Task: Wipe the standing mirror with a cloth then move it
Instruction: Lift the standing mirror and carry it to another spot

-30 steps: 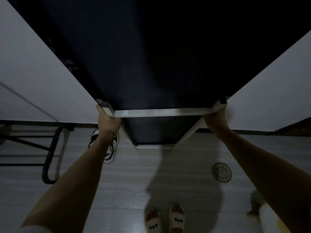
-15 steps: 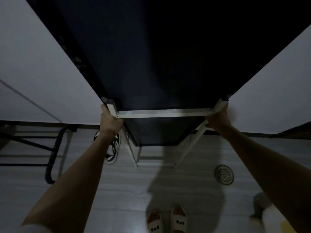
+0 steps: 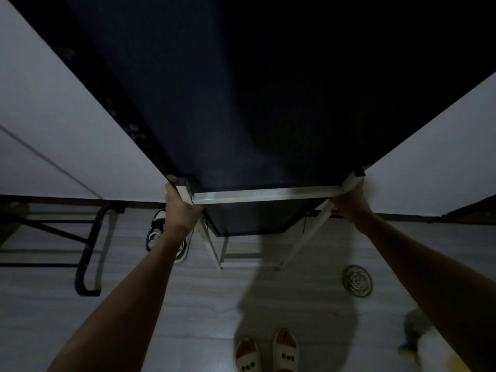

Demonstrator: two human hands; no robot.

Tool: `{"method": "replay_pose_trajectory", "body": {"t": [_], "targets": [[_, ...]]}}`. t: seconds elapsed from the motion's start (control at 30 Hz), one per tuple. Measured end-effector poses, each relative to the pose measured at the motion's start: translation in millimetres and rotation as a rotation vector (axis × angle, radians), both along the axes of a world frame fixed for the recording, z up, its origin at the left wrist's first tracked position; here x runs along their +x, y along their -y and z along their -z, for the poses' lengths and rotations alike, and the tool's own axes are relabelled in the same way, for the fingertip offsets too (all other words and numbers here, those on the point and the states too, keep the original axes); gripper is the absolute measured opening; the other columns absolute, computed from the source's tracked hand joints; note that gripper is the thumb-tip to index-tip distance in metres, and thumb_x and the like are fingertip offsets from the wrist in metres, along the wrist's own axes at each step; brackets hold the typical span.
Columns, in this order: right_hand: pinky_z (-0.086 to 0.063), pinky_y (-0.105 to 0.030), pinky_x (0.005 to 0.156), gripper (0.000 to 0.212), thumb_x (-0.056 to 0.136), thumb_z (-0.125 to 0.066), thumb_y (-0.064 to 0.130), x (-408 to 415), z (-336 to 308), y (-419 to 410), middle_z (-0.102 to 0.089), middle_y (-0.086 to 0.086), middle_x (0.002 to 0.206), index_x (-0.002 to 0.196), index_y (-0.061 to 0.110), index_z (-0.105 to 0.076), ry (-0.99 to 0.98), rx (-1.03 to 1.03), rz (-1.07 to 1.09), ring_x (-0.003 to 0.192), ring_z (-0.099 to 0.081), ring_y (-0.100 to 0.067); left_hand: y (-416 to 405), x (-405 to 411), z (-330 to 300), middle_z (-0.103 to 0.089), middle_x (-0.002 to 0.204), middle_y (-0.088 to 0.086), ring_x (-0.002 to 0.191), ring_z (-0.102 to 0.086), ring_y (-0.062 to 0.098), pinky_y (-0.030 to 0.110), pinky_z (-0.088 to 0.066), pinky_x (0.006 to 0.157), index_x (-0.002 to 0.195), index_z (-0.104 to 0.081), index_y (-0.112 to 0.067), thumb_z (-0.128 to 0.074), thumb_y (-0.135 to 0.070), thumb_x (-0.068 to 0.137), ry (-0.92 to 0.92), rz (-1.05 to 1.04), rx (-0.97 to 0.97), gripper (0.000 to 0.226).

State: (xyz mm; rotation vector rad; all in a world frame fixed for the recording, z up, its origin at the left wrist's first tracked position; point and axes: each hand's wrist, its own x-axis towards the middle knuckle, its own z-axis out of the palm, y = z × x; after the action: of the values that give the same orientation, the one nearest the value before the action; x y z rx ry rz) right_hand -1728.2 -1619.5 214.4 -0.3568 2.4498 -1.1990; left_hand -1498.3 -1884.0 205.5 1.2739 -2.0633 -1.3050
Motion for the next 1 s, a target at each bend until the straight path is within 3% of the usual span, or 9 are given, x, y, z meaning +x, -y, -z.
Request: {"method": "replay_pose_trajectory", "body": {"t": [0.1,0.33,0.43,0.5,0.57,0.67,0.73,0.83,1.0], "targets": [[-0.056,-0.024,0.062,0.056,0.081,-0.065,0.013,2,-2,-8,-0.046,-0.017,0.122,0.127,0.007,-0.032,-0.002,0.024,-0.046,0.102,-0.058,-0.026,-2,1,-3,-0.051,0.116,0.018,0.100,-0.052,0.024,0.033,-0.046,0.079,0.122,-0.031,-0.002,-0.073,-0.003,0.074,0.015,0.001,0.006,0.064],[-0.044,-0.049,0.099,0.086,0.075,-0.068,-0.004,11,-42,-10,-0.031,-0.018,0.143,0.142,0.007,-0.015,0.208,0.024,0.013,0.131,-0.035,-0.036,-4,5,-25,-0.045,0.118,0.010,0.105,-0.049,0.024,0.033,-0.046,0.081,0.127,-0.027,0.000,-0.072,0.000,0.074,0.053,0.085,0.137,0.070],[-0.039,-0.036,0.093,0.072,0.082,-0.062,-0.002,25,-71,-14,-0.033,-0.017,0.142,0.140,0.002,-0.020,0.193,-0.054,0.019,0.130,-0.034,-0.034,-11,10,-44,-0.048,0.107,0.007,0.097,-0.052,0.020,0.019,-0.049,0.064,0.113,-0.034,-0.009,-0.064,0.010,0.076,0.012,0.105,0.150,0.051],[-0.036,-0.030,0.089,0.060,0.086,-0.057,-0.004,36,-97,-18,-0.036,-0.019,0.139,0.137,-0.004,-0.025,0.129,-0.178,0.059,0.129,-0.036,-0.033,-22,11,-69,-0.050,0.100,0.003,0.090,-0.056,0.007,0.017,-0.047,0.068,0.102,-0.039,-0.015,-0.059,0.013,0.078,-0.070,0.104,0.119,0.042],[-0.038,-0.025,0.088,0.056,0.088,-0.055,-0.003,47,-123,-21,-0.041,-0.017,0.134,0.136,-0.004,-0.027,0.074,-0.291,0.096,0.123,-0.043,-0.028,-34,13,-99,-0.050,0.107,-0.002,0.092,-0.053,-0.001,0.021,-0.046,0.081,0.110,-0.039,-0.014,-0.062,0.006,0.082,-0.222,0.098,0.138,0.042],[-0.048,-0.018,0.075,0.044,0.089,-0.053,-0.001,54,-158,-21,-0.052,0.003,0.102,0.129,-0.003,-0.036,-0.036,-0.394,0.089,0.088,-0.053,-0.006,-41,15,-129,-0.040,0.131,0.000,0.115,-0.044,0.012,0.027,-0.041,0.099,0.135,-0.023,-0.008,-0.064,-0.015,0.087,-0.387,0.030,0.168,0.064],[-0.054,-0.026,0.074,0.031,0.088,-0.055,0.000,50,-176,-21,-0.053,0.007,0.088,0.118,-0.002,-0.046,-0.131,-0.424,0.078,0.077,-0.054,0.001,-45,14,-154,-0.039,0.135,0.000,0.118,-0.044,0.013,0.027,-0.041,0.100,0.138,-0.020,-0.009,-0.062,-0.025,0.088,-0.456,-0.004,0.147,0.067],[-0.054,-0.029,0.080,0.030,0.088,-0.057,0.003,44,-198,-23,-0.057,-0.003,0.100,0.116,-0.003,-0.049,-0.210,-0.453,0.032,0.086,-0.058,-0.006,-48,9,-190,-0.042,0.128,-0.002,0.114,-0.046,0.012,0.025,-0.043,0.096,0.137,-0.023,-0.011,-0.056,-0.033,0.091,-0.555,-0.059,0.150,0.060],[-0.044,-0.045,0.099,0.043,0.094,-0.051,0.014,30,-214,-27,-0.051,-0.011,0.128,0.135,0.006,-0.038,-0.115,-0.367,0.014,0.115,-0.051,-0.028,-34,1,-219,-0.057,0.117,0.000,0.104,-0.058,0.016,0.030,-0.051,0.090,0.120,-0.045,-0.016,-0.061,-0.042,0.087,-0.647,-0.154,0.222,0.045]]}}
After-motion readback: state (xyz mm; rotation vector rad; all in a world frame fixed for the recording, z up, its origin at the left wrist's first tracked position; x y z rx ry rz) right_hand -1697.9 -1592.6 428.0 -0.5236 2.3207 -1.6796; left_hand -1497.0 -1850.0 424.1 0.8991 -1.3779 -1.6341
